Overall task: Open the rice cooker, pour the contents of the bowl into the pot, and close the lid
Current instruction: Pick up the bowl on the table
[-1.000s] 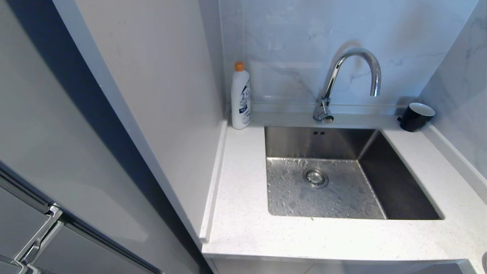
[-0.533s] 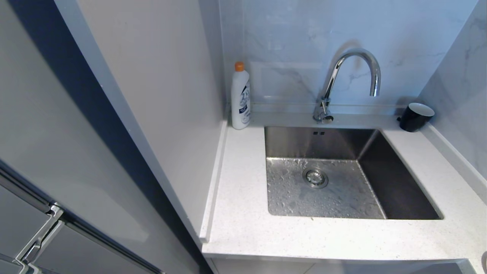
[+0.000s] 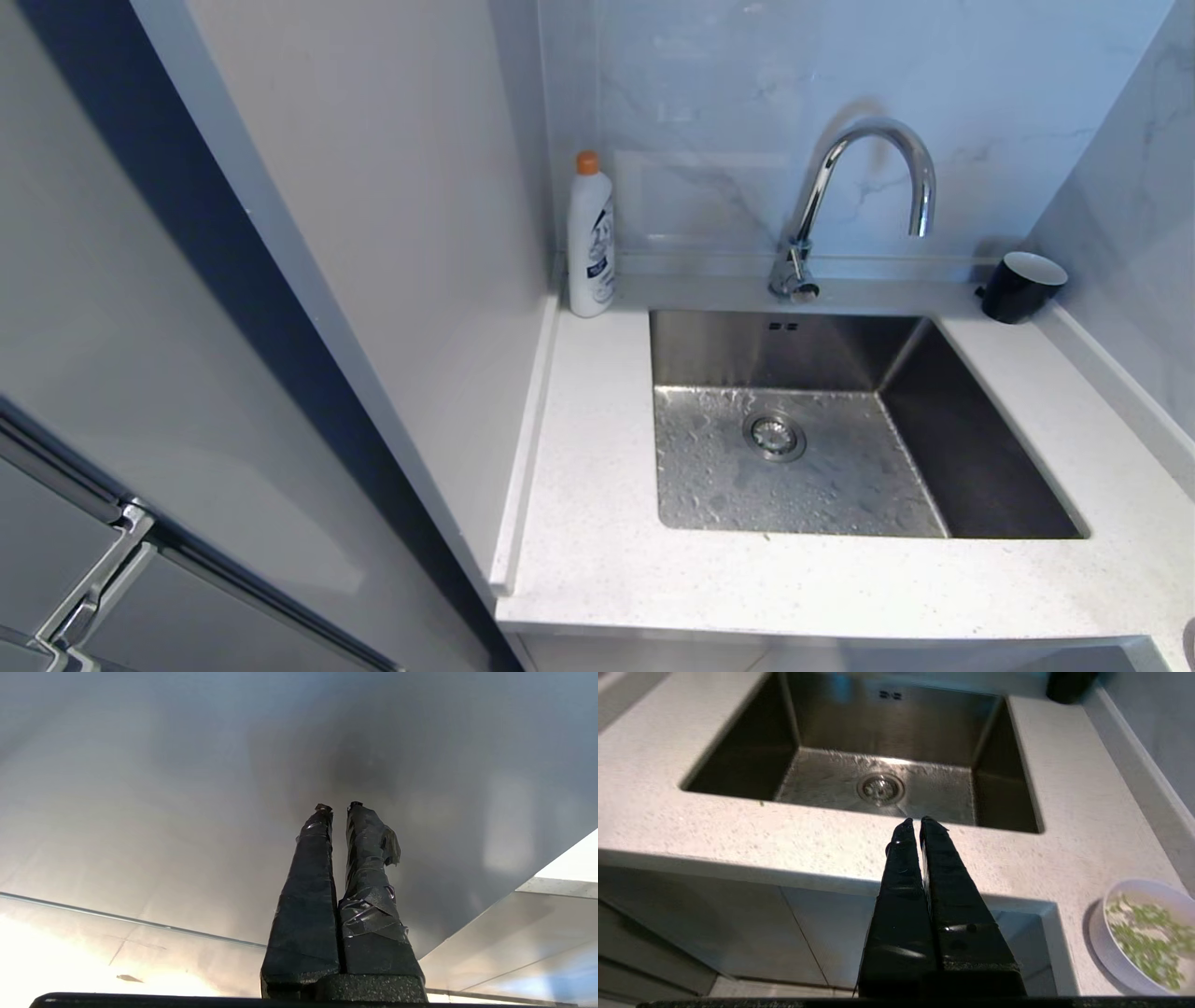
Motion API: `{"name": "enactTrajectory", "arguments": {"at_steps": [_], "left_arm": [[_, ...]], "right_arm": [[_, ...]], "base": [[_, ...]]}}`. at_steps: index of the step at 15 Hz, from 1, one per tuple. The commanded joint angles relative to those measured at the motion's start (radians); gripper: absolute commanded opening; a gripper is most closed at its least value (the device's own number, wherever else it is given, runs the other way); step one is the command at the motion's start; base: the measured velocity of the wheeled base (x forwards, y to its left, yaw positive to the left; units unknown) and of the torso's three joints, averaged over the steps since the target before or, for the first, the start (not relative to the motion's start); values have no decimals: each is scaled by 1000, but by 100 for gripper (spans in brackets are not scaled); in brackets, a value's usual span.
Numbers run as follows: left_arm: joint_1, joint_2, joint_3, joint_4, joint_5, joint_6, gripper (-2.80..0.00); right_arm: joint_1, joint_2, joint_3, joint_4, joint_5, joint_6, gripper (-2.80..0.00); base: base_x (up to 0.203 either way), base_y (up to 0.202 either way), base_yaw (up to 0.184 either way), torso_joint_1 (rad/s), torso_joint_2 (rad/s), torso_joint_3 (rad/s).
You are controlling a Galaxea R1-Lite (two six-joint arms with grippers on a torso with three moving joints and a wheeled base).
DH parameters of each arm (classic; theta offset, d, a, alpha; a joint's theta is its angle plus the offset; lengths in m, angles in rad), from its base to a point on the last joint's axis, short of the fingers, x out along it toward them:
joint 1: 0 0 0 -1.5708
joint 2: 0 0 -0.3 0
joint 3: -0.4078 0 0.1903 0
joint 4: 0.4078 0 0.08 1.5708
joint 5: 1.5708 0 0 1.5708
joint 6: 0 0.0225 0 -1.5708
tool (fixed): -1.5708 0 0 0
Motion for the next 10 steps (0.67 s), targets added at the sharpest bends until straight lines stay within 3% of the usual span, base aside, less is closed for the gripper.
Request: {"name": "enactTrajectory", "arguments": {"at_steps": [1, 6, 10], "left_arm": [[0, 1, 2, -1, 0, 0, -280], [2, 1, 2, -1, 0, 0, -280], [2, 1, 2, 0, 0, 0, -280]], "right_arm": [[2, 3, 31, -29, 11, -4, -280], [2, 5, 31, -30, 5, 73, -280], [2, 4, 31, -32, 5, 71, -280]], "base": [[0, 0, 0, 0, 0, 0], [0, 0, 0, 1, 1, 75], [0, 0, 0, 4, 4, 193]]}}
